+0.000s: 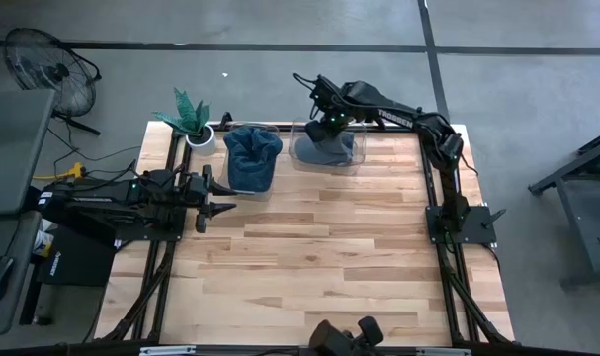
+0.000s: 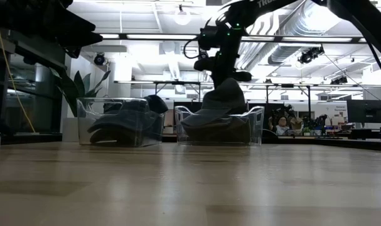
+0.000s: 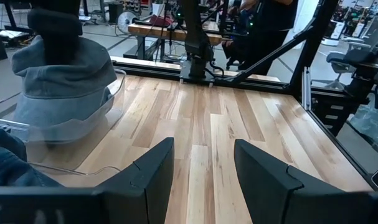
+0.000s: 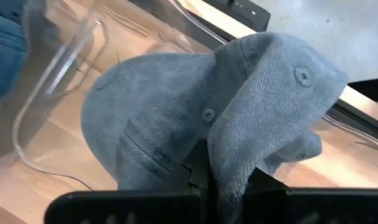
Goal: Pick & Place hat
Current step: Put the gray cap into the right transparent bin
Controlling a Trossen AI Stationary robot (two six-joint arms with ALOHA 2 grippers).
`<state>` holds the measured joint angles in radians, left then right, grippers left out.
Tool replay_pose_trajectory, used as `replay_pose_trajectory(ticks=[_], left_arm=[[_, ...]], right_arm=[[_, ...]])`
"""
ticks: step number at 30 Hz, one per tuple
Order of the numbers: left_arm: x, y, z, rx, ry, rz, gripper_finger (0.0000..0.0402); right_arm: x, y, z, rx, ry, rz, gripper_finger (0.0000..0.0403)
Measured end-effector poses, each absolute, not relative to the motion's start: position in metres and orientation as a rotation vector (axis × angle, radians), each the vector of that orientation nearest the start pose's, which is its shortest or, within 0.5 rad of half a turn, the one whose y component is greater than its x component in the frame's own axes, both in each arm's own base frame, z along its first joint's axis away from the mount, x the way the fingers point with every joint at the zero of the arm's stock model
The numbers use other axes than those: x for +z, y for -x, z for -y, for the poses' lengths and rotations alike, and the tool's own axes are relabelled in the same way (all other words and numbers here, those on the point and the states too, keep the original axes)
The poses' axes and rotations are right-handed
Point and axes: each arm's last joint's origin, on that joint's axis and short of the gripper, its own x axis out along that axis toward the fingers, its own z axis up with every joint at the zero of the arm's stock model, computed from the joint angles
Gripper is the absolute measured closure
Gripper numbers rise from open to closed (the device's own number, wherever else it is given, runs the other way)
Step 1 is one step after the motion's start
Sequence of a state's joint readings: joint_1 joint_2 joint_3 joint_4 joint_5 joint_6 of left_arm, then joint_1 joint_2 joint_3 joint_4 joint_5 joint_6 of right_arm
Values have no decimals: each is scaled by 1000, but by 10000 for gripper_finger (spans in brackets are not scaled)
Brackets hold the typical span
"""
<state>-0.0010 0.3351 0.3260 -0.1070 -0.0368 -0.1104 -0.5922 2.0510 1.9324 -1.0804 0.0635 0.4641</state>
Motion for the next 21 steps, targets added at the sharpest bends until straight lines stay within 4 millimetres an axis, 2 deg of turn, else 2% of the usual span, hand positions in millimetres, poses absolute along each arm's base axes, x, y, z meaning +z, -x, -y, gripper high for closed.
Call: replay_pose_trajectory(ticks=[5,15,21], left_arm=[[237,-112,-1,42,108,-114,236],[237,-112,-1,38,115,-114,236],[236,-112,-1,39,119,-122,236]], right_arm=[[276,-349,242,-849,-730,-1067,403],[257,-362,244,-782,-747,-1087,403],[248,-362,244,-794,-747,-1144,403]])
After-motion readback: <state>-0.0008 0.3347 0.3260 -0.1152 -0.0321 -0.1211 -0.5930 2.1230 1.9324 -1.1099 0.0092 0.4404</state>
